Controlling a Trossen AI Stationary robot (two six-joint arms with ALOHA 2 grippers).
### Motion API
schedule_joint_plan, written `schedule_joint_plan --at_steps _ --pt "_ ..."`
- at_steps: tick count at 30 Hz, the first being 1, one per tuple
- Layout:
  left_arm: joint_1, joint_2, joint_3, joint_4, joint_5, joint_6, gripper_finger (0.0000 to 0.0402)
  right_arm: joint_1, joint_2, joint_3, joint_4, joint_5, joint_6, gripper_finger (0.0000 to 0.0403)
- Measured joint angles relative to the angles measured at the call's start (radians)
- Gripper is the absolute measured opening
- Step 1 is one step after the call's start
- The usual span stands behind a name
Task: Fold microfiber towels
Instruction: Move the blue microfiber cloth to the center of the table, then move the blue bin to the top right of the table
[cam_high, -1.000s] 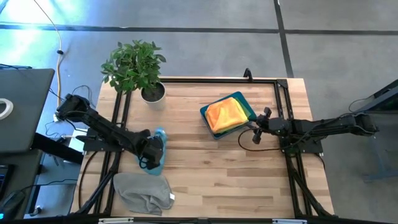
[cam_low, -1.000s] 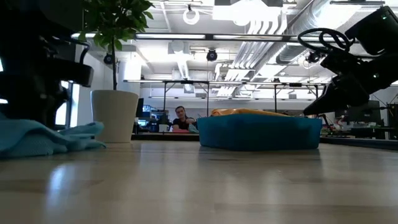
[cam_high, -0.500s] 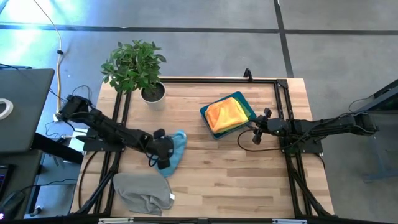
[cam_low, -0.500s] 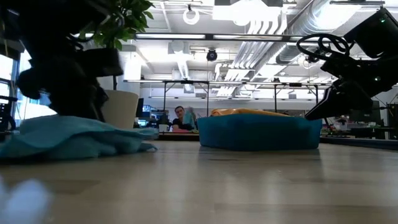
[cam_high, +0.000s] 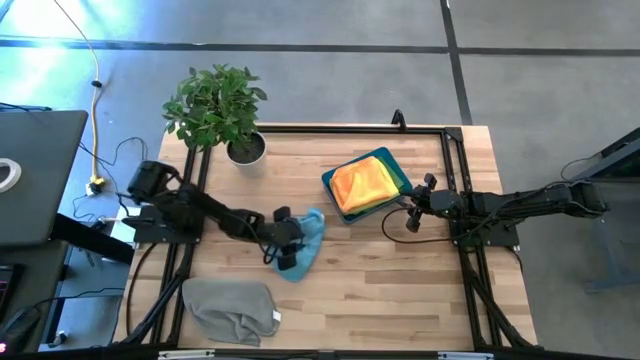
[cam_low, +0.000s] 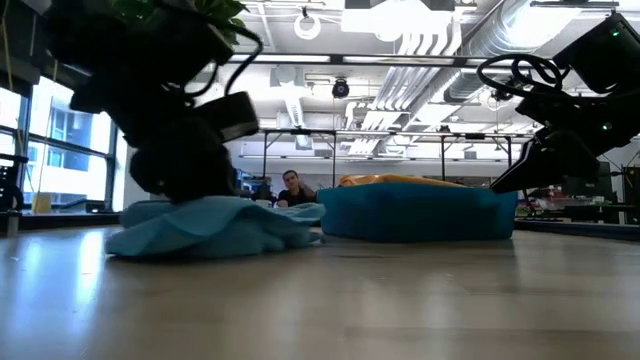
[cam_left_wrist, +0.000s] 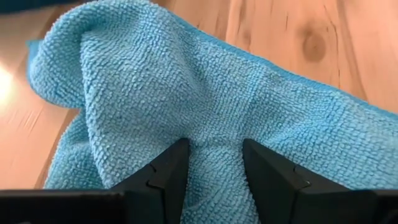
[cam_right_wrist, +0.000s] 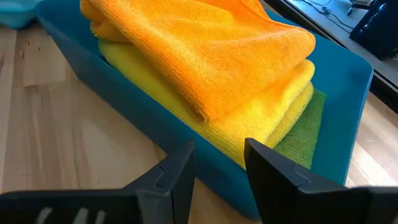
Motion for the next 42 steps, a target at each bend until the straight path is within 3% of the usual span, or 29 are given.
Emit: schedule_joint_plan --at_steps 21,35,42 --pt "0.008 0.239 0.367 -0.005 0.036 0.168 0.0145 0.000 0.000 0.000 0.000 0.000 0.000 0.0132" --pt "0.008 0.253 0.551 -0.025 0.066 0.292 0.0145 0.000 0.000 0.000 -0.001 0.000 0.000 0.0132" --pt "-0.002 0.230 0.618 -0.219 0.116 0.247 0.0145 0.000 0.000 0.000 0.000 0.000 0.000 0.0132"
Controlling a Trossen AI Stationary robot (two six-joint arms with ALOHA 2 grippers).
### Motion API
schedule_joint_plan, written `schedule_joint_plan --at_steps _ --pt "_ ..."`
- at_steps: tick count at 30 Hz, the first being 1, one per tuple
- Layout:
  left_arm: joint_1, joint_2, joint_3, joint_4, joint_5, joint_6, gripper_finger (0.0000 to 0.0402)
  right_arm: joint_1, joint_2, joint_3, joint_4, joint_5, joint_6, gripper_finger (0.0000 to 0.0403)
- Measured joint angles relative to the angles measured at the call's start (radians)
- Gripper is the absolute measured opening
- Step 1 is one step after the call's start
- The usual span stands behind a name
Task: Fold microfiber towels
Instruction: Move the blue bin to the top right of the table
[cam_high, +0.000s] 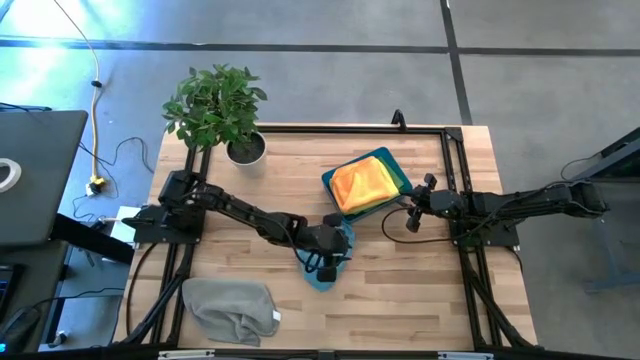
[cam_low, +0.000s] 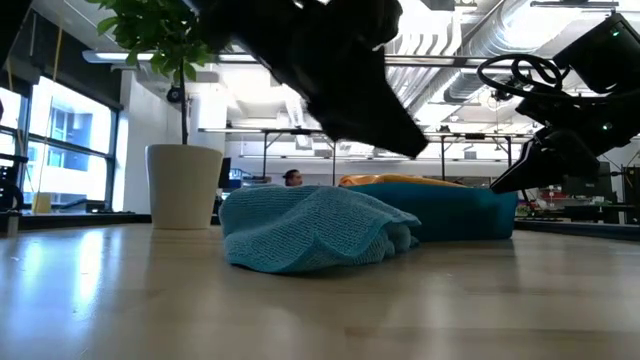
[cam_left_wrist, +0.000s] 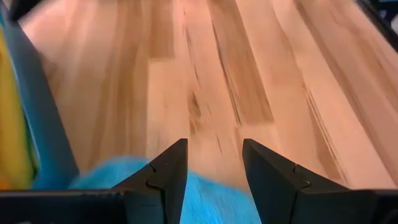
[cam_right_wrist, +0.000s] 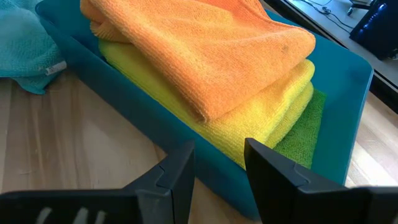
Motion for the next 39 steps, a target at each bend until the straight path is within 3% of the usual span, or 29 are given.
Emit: schedule_joint_plan --at_steps 9,13,17,24,31,36,39 --pt "-0.006 -0.011 0.072 -0.384 0.000 -0.222 0.0145 0.000 0.001 0.000 0.007 0.002 -0.064 0.0132" --pt "-0.021 -0.010 0.070 -0.531 -0.016 -0.321 0.0145 0.000 0.001 0.000 0.077 0.001 0.081 0.0132" --pt "-0.042 -0.010 0.071 -0.567 -0.026 -0.361 0.0145 0.000 0.001 0.000 0.181 -0.014 0.305 0.0132" --pt "-0.089 -0.010 0.071 -0.565 -0.055 -0.486 0.0145 -0.002 -0.001 0.000 0.365 0.000 0.266 0.0132" --pt "-0.114 -0.021 0.071 -0.573 -0.086 -0.565 0.0145 -0.002 -0.001 0.000 0.533 0.001 0.347 0.0132" --pt "-0.126 -0.075 0.071 -0.569 -0.099 -0.584 0.0145 -0.002 -0.001 0.000 0.576 0.051 0.313 0.0132" --pt "-0.145 -0.117 0.072 -0.598 -0.114 -0.577 0.0145 -0.002 0.009 0.000 0.571 0.020 0.248 0.0132"
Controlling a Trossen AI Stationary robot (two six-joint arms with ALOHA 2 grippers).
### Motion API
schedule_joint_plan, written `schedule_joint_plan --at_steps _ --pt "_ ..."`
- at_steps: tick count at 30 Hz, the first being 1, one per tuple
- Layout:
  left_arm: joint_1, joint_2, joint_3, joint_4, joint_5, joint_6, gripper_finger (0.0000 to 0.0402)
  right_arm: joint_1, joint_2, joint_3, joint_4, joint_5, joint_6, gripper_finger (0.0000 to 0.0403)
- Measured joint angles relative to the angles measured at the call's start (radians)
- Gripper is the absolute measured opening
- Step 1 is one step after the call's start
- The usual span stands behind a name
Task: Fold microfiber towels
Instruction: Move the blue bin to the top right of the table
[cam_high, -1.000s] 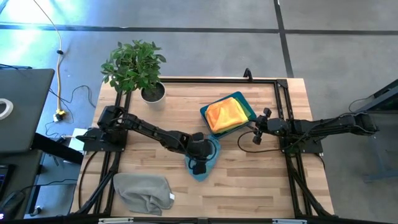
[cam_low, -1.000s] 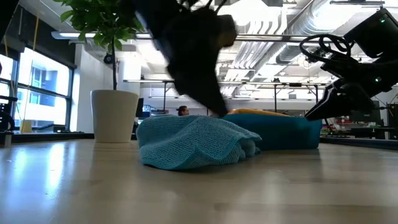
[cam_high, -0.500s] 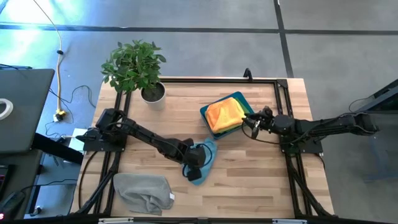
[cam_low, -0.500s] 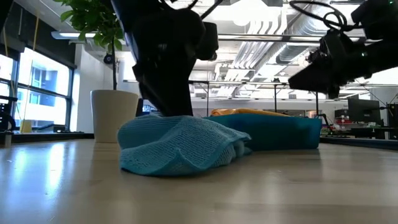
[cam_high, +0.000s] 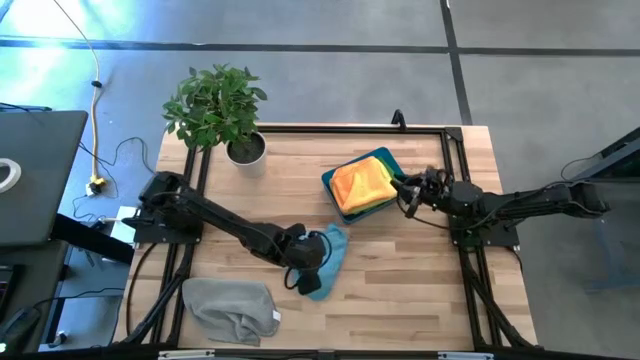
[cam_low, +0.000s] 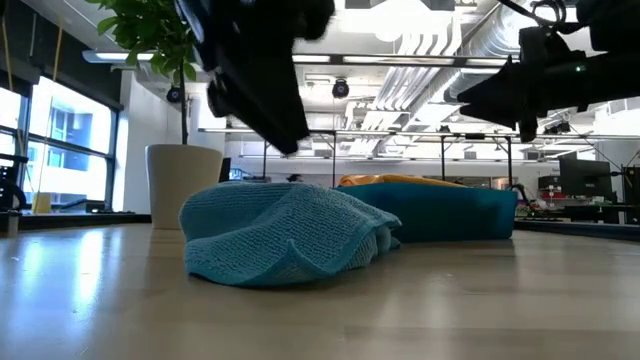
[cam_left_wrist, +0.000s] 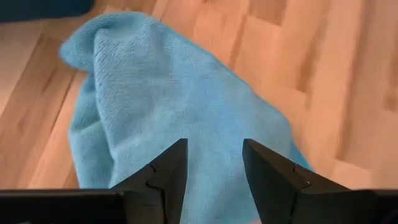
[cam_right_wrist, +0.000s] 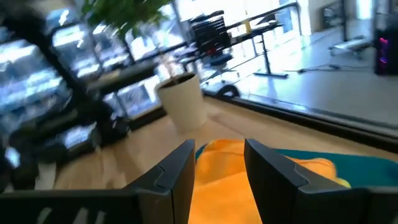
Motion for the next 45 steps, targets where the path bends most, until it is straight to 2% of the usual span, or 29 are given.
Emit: schedule_joint_plan --at_steps 3,12,17,23,29,32,40,45 --pt "-0.015 -0.026 0.000 -0.036 -0.001 -0.015 0.0145 0.000 0.034 0.000 0.014 -0.065 -0.038 0.0132" --pt "-0.054 -0.038 0.000 -0.057 -0.008 -0.113 0.0145 -0.051 0.253 0.085 -0.055 -0.028 -0.047 0.0132" --pt "-0.067 -0.038 0.000 -0.083 0.000 -0.137 0.0145 -0.108 0.384 0.185 -0.172 -0.053 -0.083 0.0132" --pt "-0.073 -0.037 0.000 -0.114 0.008 -0.143 0.0145 -0.197 0.508 0.317 -0.273 -0.200 -0.331 0.0132" --pt "-0.073 -0.037 0.000 -0.121 0.008 -0.141 0.0145 -0.296 0.618 0.424 -0.297 -0.468 -0.491 0.0132" --pt "-0.073 -0.037 0.000 -0.121 0.007 -0.139 0.0145 -0.338 0.680 0.466 -0.321 -0.564 -0.564 0.0132" --pt "-0.073 -0.037 0.000 -0.121 0.002 -0.130 0.0145 -0.425 0.847 0.524 -0.348 -0.596 -0.661 0.0132" --pt "-0.073 -0.036 0.000 -0.121 0.000 -0.126 0.0145 -0.471 0.902 0.528 -0.358 -0.605 -0.669 0.0132"
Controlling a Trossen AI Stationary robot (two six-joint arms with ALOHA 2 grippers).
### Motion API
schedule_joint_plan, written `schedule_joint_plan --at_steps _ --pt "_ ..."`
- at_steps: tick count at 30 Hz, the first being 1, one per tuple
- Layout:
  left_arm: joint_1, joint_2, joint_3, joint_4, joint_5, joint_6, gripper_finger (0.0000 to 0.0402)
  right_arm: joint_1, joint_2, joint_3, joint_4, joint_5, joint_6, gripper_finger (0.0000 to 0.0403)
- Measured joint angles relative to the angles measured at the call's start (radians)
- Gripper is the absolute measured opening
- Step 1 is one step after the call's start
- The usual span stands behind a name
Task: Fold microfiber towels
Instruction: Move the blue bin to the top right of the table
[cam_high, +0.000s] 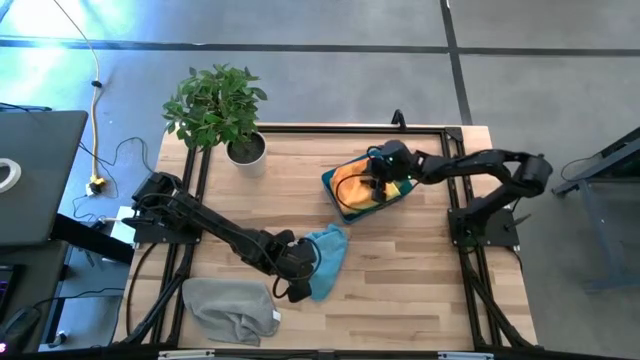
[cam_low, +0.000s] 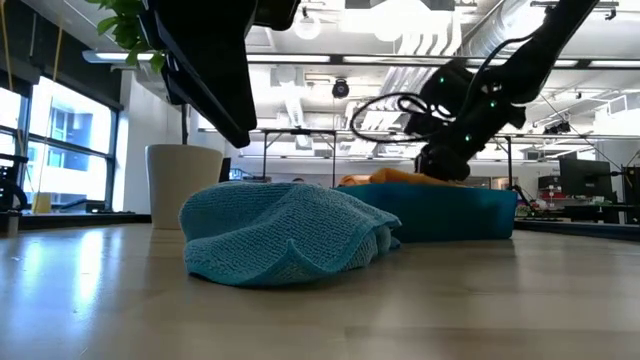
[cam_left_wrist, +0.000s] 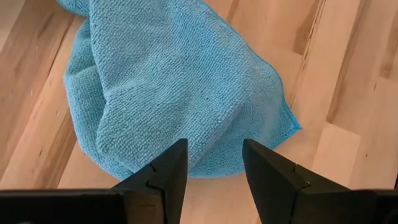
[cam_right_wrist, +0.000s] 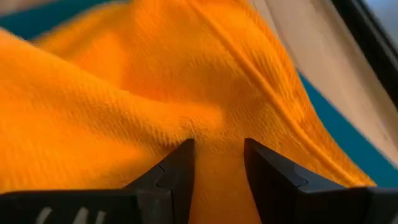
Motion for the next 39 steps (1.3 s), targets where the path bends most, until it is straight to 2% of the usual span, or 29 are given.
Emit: schedule_joint_plan --at_steps 5,19,27,31,36,39 --pt "0.000 0.000 0.000 0.001 -0.001 0.006 0.0145 -0.055 0.011 0.000 -0.044 0.025 0.056 0.0132" --pt "0.000 0.000 0.000 0.000 -0.024 0.033 0.0145 -0.247 0.010 0.000 -0.130 0.247 0.289 0.0132" --pt "0.000 0.000 0.000 -0.002 -0.028 0.053 0.0145 -0.300 0.001 0.000 -0.135 0.251 0.308 0.0132" --pt "0.010 0.000 0.000 -0.002 -0.037 0.059 0.0145 -0.299 -0.071 -0.001 -0.141 0.251 0.308 0.0132" --pt "0.031 0.000 0.000 -0.002 -0.029 0.059 0.0145 -0.270 -0.234 -0.001 -0.183 0.241 0.324 0.0132" --pt "0.038 0.000 0.000 -0.002 -0.010 0.058 0.0145 -0.218 -0.323 -0.001 -0.235 0.143 0.324 0.0132"
